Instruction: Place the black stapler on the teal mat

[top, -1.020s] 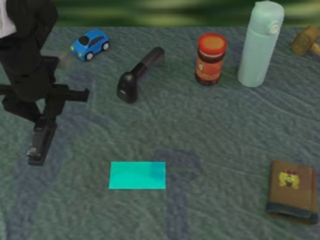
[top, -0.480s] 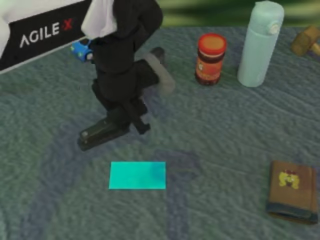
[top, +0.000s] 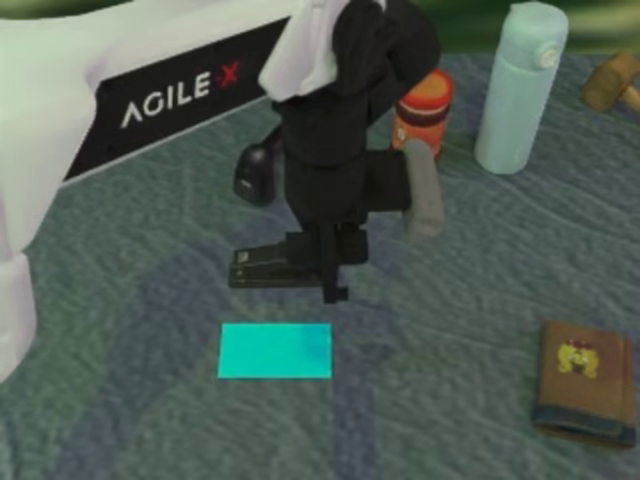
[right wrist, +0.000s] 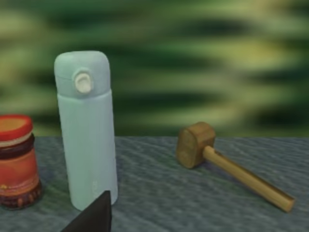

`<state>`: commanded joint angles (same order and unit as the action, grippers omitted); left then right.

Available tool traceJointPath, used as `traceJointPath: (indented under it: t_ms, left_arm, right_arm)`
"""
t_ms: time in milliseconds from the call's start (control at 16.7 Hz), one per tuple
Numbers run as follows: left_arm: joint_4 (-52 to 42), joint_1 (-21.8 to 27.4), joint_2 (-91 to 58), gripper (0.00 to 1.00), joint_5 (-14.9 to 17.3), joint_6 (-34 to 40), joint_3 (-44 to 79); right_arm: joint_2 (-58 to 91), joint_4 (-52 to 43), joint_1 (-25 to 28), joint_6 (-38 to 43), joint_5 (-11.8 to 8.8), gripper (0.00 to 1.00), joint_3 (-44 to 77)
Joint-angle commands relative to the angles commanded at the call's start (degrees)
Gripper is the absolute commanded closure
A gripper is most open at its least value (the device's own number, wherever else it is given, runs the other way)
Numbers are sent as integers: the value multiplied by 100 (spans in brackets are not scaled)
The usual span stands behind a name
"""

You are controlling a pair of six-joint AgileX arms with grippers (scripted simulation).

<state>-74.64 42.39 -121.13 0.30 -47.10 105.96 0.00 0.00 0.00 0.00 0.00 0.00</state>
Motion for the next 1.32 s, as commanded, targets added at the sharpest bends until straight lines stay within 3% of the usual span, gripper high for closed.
traceJointPath:
  t_ms: [360,840,1140,1320]
  left_arm:
    - [243,-54,19,100,-1,-21,-246]
    - [2109,-234,-170,100,4,-227,-1927]
    - [2174,-239,-185,100,2,-241,-1990]
    - [2174,-239,-185,77,2,-241,-1990]
  right_arm:
    - [0,0,0,0,0,0,0]
    - [0,0,0,0,0,0,0]
    - [0,0,0,0,0,0,0]
    - [0,0,0,0,0,0,0]
